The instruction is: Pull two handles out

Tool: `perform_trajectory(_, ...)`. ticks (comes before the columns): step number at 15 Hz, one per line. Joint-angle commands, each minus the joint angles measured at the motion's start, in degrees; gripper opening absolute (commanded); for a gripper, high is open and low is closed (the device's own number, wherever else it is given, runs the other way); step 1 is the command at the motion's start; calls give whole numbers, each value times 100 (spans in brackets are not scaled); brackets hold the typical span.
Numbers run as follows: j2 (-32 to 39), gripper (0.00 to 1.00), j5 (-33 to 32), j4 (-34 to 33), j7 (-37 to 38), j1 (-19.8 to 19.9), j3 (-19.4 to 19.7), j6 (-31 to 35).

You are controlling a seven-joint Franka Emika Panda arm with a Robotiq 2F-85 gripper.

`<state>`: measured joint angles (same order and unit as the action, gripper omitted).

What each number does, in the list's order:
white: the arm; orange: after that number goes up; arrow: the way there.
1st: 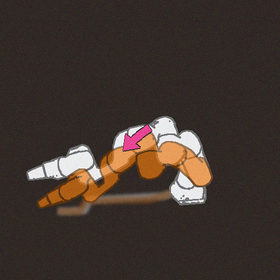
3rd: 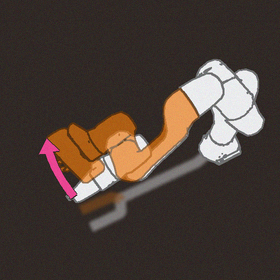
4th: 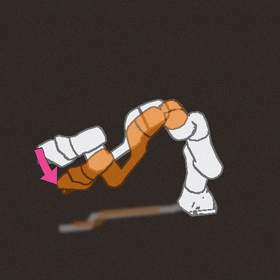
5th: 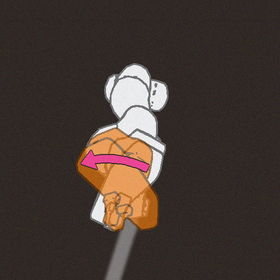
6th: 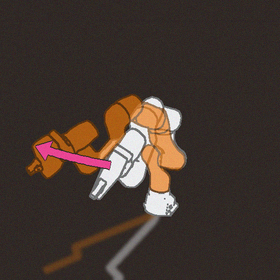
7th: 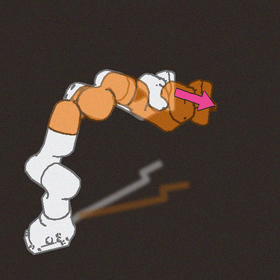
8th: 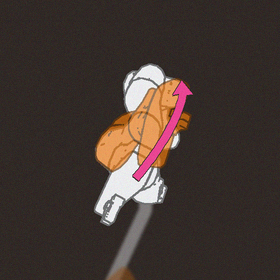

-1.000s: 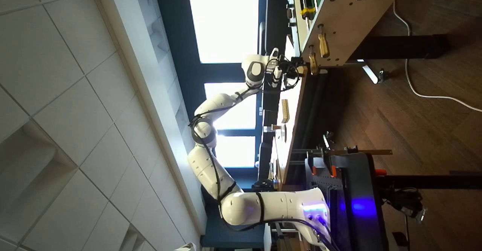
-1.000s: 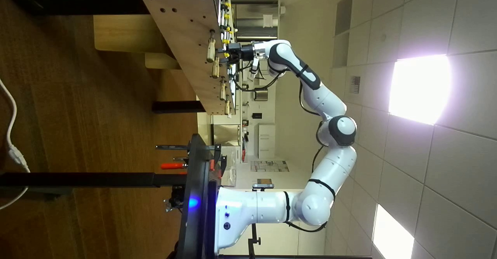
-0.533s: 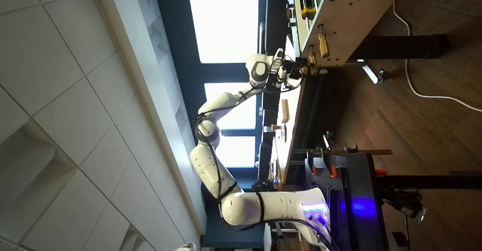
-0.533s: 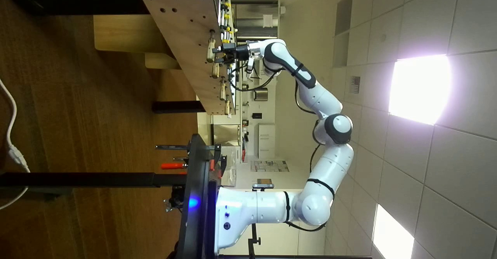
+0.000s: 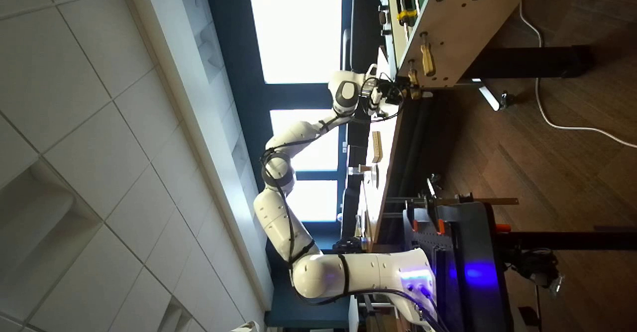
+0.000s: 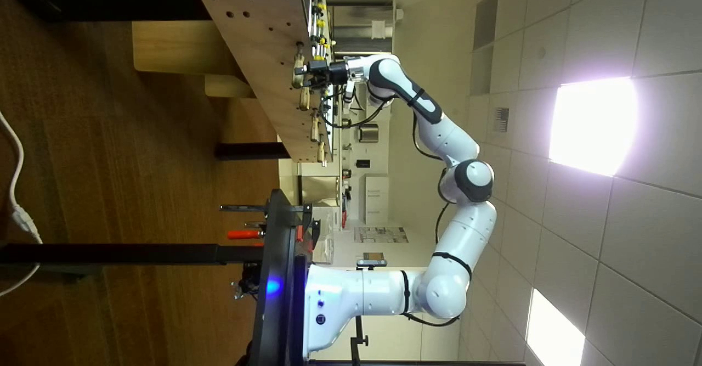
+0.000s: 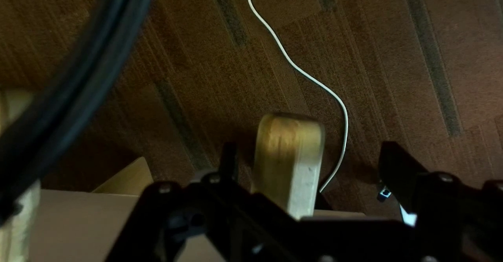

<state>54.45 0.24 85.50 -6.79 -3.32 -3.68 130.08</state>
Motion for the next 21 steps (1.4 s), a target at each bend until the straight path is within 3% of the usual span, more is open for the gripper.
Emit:
perform_trajectory(1, -57, 58, -71, -98, -119, 53, -24, 30)
perform_trajectory(6, -48, 20, -104, -60, -184, 118, 18, 124)
perform_trajectory(7, -53, 18, -90, -55, -142, 124, 12, 127)
perform_trajectory(13, -166, 18, -42, 209, -103, 170, 11, 288)
perform_trajectory(21, -585, 18, 63, 1142, -146, 331, -41, 986)
